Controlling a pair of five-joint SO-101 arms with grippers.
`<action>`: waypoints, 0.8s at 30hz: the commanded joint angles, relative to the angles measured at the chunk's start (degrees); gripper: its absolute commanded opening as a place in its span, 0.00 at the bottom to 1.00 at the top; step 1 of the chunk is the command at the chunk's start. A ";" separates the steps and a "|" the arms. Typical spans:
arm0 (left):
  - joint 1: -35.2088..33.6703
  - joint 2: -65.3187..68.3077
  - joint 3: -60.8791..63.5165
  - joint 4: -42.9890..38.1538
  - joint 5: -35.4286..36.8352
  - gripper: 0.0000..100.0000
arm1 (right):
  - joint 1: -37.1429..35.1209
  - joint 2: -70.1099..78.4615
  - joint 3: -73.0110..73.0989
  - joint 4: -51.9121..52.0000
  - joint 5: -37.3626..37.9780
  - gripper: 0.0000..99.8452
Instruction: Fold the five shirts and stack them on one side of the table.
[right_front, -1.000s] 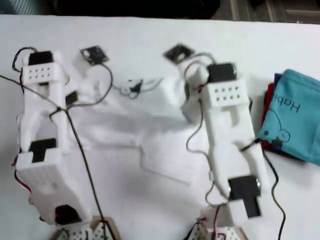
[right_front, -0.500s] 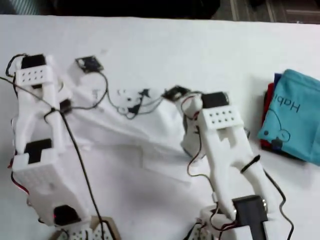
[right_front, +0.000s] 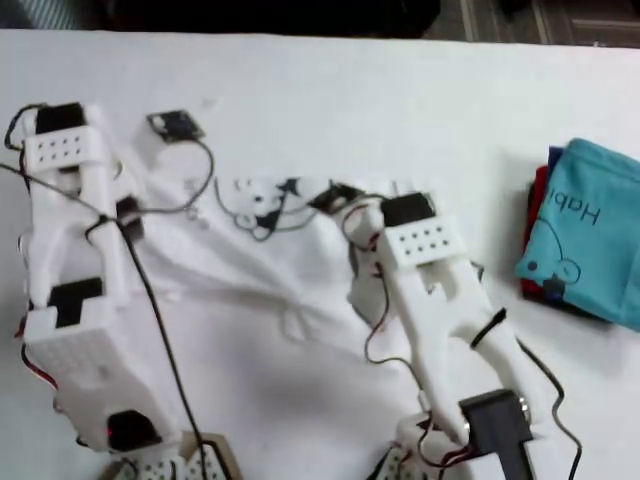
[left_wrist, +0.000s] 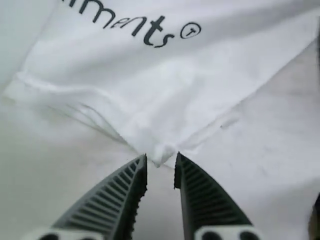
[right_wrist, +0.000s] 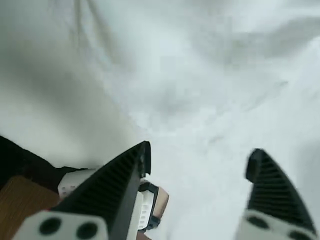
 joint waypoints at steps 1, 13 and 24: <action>-2.15 -2.95 -6.59 1.58 0.62 0.12 | 0.75 -2.59 -6.33 2.24 -0.18 0.50; -5.41 -17.19 -10.81 1.14 6.42 0.11 | 2.51 13.58 -26.20 -12.35 -0.62 0.14; 0.48 -9.54 7.12 -7.21 21.63 0.02 | 2.95 39.78 -43.08 -23.78 -3.52 0.02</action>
